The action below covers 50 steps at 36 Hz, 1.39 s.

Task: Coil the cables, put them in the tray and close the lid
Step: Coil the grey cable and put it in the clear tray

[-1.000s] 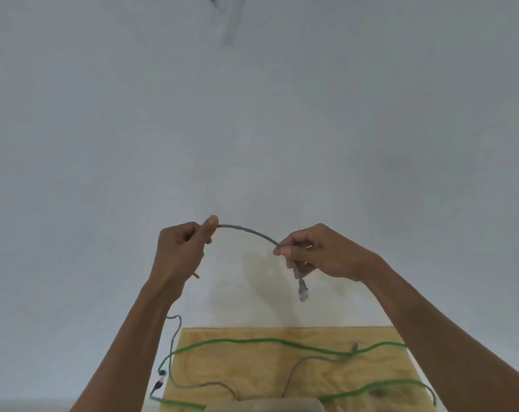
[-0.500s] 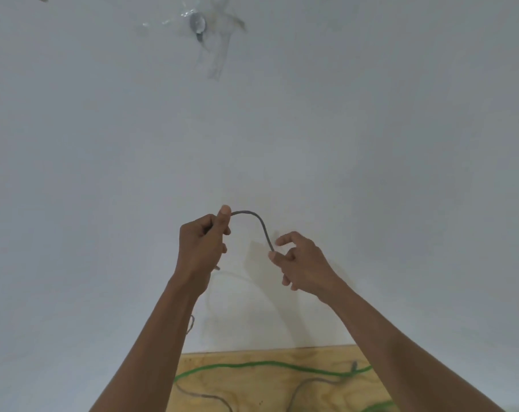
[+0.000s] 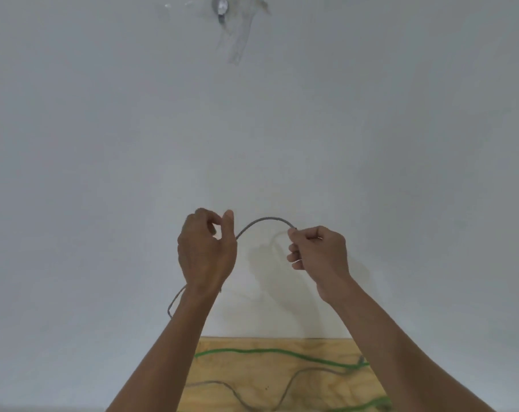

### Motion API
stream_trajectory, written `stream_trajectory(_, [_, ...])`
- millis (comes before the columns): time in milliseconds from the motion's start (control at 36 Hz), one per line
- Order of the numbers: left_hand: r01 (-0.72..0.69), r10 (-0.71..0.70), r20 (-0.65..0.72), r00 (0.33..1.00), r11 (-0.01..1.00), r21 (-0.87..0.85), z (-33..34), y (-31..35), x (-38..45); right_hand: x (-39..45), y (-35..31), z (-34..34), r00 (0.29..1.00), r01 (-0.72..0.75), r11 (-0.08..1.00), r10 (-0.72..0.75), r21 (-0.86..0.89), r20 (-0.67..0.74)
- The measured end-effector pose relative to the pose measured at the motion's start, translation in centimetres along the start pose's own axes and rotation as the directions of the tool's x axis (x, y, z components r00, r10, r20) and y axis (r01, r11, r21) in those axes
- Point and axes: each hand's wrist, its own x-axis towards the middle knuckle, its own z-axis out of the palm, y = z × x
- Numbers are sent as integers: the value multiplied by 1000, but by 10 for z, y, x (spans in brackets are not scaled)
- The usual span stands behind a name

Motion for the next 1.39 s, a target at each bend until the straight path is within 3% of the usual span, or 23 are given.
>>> stream_trajectory(83, [5, -7, 295, 956, 1000, 10, 0, 18, -23, -9, -1, 11, 975, 195, 969, -208, -152, -80])
stream_trajectory(139, [180, -128, 458, 880, 981, -73, 5, 27, -28, -17, 2, 19, 940, 310, 925, -332, -222, -72])
stream_trajectory(194, [409, -236, 521, 821, 878, -247, 10, 32, -25, -25, 10, 25, 900, 412, 871, -435, -269, -29])
stream_trajectory(278, [581, -311, 576, 756, 725, -370, 11, 37, -8, -37, 22, 32, 851, 515, 796, -520, -317, 77])
stream_trajectory(361, [703, -350, 650, 674, 573, -421, 9, 41, 3, -40, 24, 30, 850, 526, 808, -499, -265, 167])
stream_trajectory(417, [712, -334, 653, 680, 512, -480, 4, 43, 7, -38, 21, 26, 870, 492, 840, -458, -231, 184])
stream_trajectory(528, [689, -277, 645, 713, 445, -571, -8, 54, 8, -20, 16, 16, 943, 334, 934, -330, -130, 46])
stream_trajectory(611, [706, -241, 677, 695, 403, -582, -17, 63, 5, -6, 3, 14, 950, 298, 950, -286, -91, 122])
stream_trajectory(667, [729, -195, 716, 671, 355, -586, -21, 69, 0, 0, -6, 16, 922, 306, 951, -285, -43, 264])
stream_trajectory(778, [761, -91, 768, 634, 248, -599, -25, 79, -10, 6, -17, 22, 772, 389, 921, -316, -17, 551])
stream_trajectory(833, [768, -29, 786, 618, 240, -594, -26, 82, -13, 1, -23, 22, 687, 564, 819, -395, -105, 610])
stream_trajectory(889, [767, 10, 791, 611, 237, -596, -27, 83, -15, -9, -28, 26, 630, 586, 809, -412, -55, 659])
stream_trajectory(1028, [719, 33, 746, 665, 245, -651, -36, 78, -4, -16, -16, 41, 726, 554, 830, -442, -68, 527])
stream_trajectory(1111, [666, 29, 696, 717, 267, -697, -41, 69, 9, -19, -2, 43, 760, 395, 914, -272, -88, 590])
stream_trajectory(1167, [622, 21, 660, 751, 311, -718, -42, 61, 17, -23, 4, 44, 783, 353, 931, -240, -92, 574])
stream_trajectory(1389, [457, -35, 548, 836, 596, -660, -34, 29, 33, -34, 8, 45, 801, 436, 883, -293, -173, 522])
